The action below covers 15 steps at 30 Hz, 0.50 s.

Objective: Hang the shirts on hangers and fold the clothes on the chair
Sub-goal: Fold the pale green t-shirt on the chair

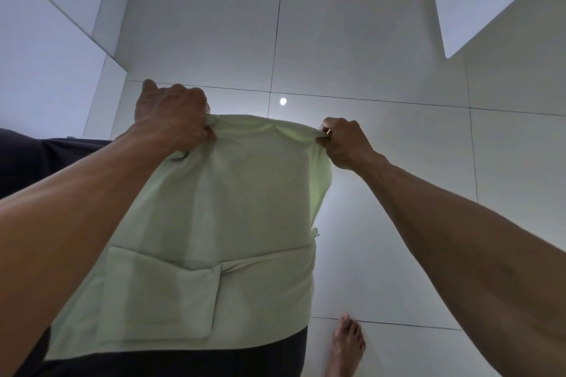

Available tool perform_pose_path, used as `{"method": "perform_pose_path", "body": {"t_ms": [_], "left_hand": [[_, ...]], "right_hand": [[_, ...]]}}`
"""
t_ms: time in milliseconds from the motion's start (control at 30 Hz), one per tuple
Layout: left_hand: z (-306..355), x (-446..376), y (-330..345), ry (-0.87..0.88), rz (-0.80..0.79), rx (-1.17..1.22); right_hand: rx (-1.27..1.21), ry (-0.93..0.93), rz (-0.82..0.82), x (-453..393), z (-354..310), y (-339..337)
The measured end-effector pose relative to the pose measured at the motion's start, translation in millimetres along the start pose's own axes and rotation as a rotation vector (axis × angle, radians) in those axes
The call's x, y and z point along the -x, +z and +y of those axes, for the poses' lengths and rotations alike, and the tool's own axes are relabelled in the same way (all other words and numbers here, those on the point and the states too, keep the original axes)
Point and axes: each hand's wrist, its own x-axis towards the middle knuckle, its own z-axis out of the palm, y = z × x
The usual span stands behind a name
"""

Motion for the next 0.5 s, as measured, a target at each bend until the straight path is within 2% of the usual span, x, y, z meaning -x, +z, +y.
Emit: {"method": "perform_pose_path", "body": {"t_ms": [67,267,367,500], "left_hand": [[1,1,2,-0.004,0.005,-0.008],[6,20,-6,-0.001,0.048,-0.095],[9,54,-16,-0.029,0.101,-0.198],[18,121,-18,-0.155,0.106,-0.265]], "right_hand": [[-0.03,0.024,0.054,4,9,9],[0.252,-0.059,0.172,39,11,12],[0.362,-0.086,0.31,73,7,17],[0.385,-0.028,0.349,127,-1,34]]}}
